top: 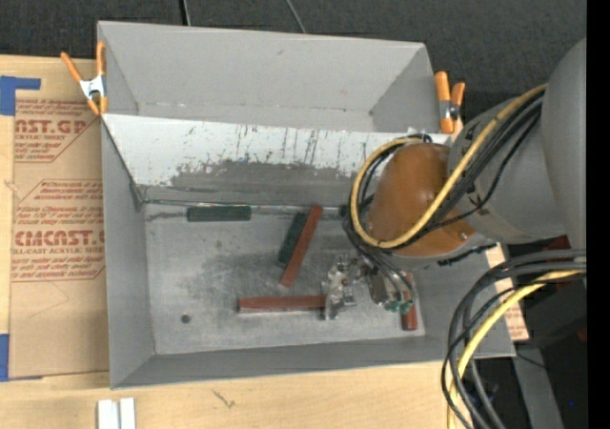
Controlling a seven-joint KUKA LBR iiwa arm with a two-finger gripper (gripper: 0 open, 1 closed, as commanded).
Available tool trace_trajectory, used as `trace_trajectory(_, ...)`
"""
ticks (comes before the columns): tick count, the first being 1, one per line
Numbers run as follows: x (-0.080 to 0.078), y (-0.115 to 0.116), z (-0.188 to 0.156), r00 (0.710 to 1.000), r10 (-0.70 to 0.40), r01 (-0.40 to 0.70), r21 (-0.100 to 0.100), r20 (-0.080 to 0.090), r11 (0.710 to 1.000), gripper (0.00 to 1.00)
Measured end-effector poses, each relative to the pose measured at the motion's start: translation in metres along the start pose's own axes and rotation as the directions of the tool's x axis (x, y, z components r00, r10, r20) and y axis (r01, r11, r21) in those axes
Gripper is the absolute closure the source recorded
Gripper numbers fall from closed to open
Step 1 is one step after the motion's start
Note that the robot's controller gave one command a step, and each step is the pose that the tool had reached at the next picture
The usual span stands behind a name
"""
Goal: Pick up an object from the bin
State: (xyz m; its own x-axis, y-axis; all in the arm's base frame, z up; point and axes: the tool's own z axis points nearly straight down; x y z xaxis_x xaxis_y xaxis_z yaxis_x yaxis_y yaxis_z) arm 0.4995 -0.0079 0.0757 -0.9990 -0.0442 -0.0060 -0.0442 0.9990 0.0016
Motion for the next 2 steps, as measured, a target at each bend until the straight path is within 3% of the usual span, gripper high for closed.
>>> trace_trajectory(1,0.000,0.000,0.000,1.000,0.000,0.000,0.000,0.000,1.000,1.00)
trace_trajectory(2,0.003,0.000,-0.149,1.000,-0.017,0.017,0.002,-0.004,1.000,1.00)
